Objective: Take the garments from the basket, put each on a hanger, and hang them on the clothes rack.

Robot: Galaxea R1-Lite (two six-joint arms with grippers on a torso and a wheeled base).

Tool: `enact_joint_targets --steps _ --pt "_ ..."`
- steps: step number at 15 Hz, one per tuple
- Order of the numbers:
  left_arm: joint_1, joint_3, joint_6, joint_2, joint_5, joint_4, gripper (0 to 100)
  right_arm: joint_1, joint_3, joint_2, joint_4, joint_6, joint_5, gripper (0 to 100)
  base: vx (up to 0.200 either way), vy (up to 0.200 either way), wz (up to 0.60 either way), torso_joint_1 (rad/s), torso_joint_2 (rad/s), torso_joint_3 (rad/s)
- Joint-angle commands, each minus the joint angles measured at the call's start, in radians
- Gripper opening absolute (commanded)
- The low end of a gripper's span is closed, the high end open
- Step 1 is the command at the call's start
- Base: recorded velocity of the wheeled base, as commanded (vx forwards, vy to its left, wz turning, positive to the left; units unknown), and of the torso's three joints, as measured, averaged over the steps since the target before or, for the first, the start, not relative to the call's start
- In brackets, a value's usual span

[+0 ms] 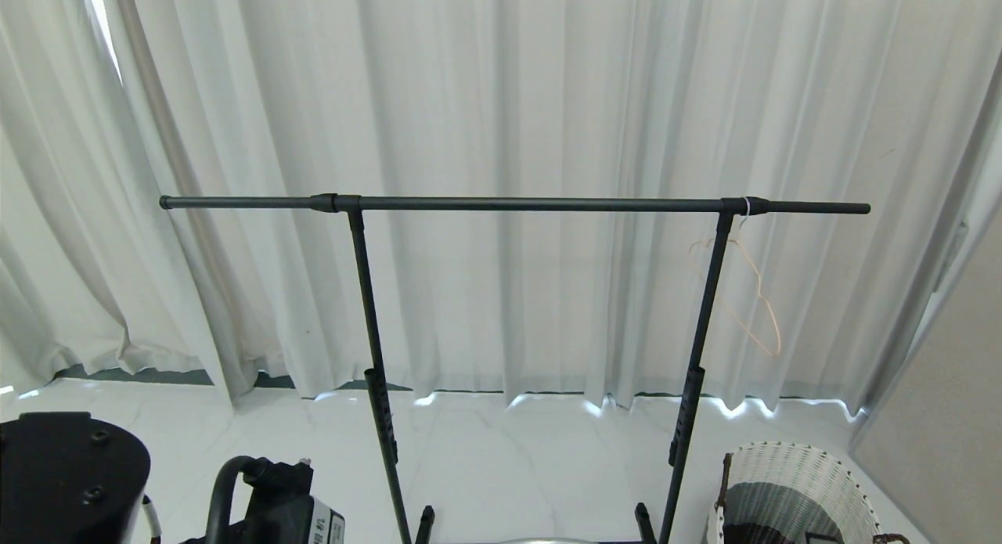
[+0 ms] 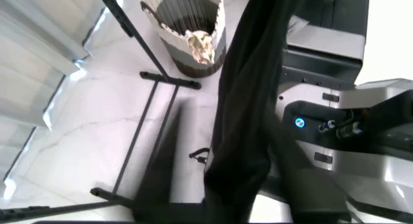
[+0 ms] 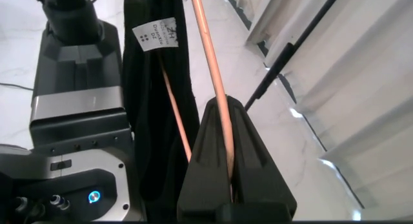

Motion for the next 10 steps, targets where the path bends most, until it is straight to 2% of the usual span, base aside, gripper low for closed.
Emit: enact_joint_targets --steps 1,5,6,10 --pt "-0.004 0.007 0.003 0.025 0.000 0.000 0 0.005 -0.014 0.004 -0.001 0.000 0.000 0 0.000 0.000 0.00 0.000 0.00 0.000" --pt "-0.004 0.012 0.026 0.036 0.001 0.000 0 0.005 -0.015 0.001 -0.001 -0.003 -0.006 0 0.000 0.000 0.00 0.000 0.00 0.000" --pt "-0.002 0.010 0.026 0.036 0.003 0.000 0 0.005 -0.015 0.000 -0.001 -0.011 -0.007 100 0.000 0.000 0.00 0.000 0.00 0.000" --pt "0.008 0.018 0.026 0.037 0.037 0.000 0 0.000 -0.009 -0.007 -0.001 -0.014 -0.010 100 0.000 0.000 0.00 0.000 0.00 0.000"
